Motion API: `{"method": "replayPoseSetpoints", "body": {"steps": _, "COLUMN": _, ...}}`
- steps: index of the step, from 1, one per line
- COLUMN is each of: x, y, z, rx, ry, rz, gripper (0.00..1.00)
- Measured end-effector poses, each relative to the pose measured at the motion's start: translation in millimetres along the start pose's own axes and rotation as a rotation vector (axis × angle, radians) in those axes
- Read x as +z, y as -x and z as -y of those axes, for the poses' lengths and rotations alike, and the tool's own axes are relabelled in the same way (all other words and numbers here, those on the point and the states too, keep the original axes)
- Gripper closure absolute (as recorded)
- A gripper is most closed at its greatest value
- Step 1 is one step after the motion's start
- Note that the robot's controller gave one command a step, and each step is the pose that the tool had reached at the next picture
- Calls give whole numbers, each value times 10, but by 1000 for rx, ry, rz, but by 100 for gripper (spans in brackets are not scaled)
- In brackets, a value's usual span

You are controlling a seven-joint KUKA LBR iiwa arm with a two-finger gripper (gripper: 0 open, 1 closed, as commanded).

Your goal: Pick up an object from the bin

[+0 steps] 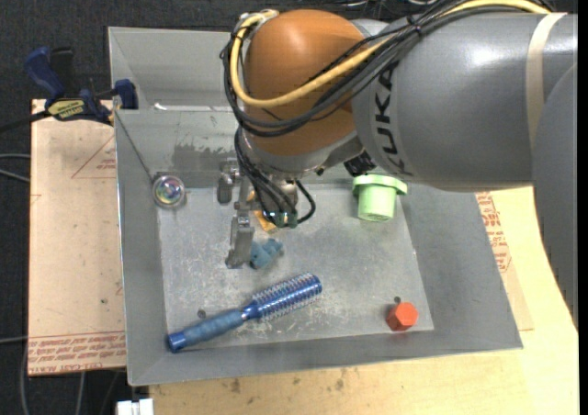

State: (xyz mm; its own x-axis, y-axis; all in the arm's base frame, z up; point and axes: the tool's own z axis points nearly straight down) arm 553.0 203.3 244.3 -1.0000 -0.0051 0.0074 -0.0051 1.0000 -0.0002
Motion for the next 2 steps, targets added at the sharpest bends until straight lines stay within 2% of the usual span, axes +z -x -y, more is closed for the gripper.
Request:
{"method": "replayPoseSetpoints", "body": {"steps": 1, "x": 878, "y": -337, "z": 718, "rx": -258, "ry": -2, "rz": 3, "gripper": 0}}
{"method": "replayPoseSetpoints", "body": {"steps": 2, "x": 1796, "y": -414, "z": 704, "rx": -226, "ry": 0, "rz": 0, "gripper": 0}}
